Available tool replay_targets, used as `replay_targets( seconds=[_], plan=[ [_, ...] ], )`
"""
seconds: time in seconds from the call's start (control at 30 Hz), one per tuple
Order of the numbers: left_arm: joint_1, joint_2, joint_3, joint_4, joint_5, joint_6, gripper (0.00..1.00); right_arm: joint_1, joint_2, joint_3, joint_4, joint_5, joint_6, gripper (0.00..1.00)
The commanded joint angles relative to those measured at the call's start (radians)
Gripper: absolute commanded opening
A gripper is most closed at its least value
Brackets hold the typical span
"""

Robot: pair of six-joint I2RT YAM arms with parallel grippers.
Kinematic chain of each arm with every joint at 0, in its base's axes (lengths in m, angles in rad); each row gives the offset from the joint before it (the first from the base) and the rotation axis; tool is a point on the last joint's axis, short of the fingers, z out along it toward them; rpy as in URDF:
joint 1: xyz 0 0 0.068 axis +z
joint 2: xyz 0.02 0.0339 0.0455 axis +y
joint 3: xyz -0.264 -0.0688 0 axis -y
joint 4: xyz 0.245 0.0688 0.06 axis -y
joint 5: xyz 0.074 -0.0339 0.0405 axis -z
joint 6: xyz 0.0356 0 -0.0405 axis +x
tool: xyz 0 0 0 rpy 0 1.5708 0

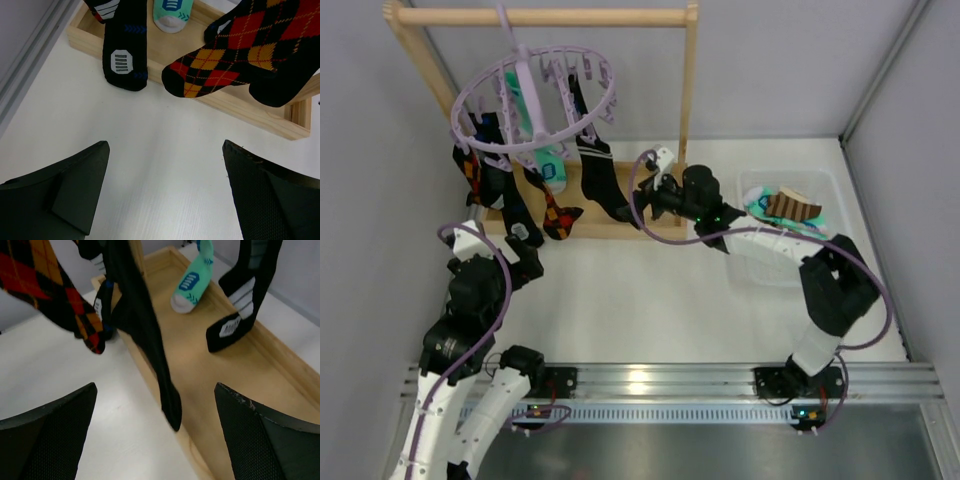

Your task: Remove the socks clipped to the hanger

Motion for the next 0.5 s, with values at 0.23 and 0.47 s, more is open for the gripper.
replay_targets(
  seconds=[0.23,0.47],
  plan=[
    [-0.002,-0.001,0.010,0.045,0.023,0.007,0.98,-0.026,0.359,0.421,0.140,-0.364,0.067,0.66],
    [-0.002,-0.012,0.088,0.042,0.143,0.034,0.99,-0.023,0.370,0.362,0.344,-0.443,0.196,0.33]
  ],
)
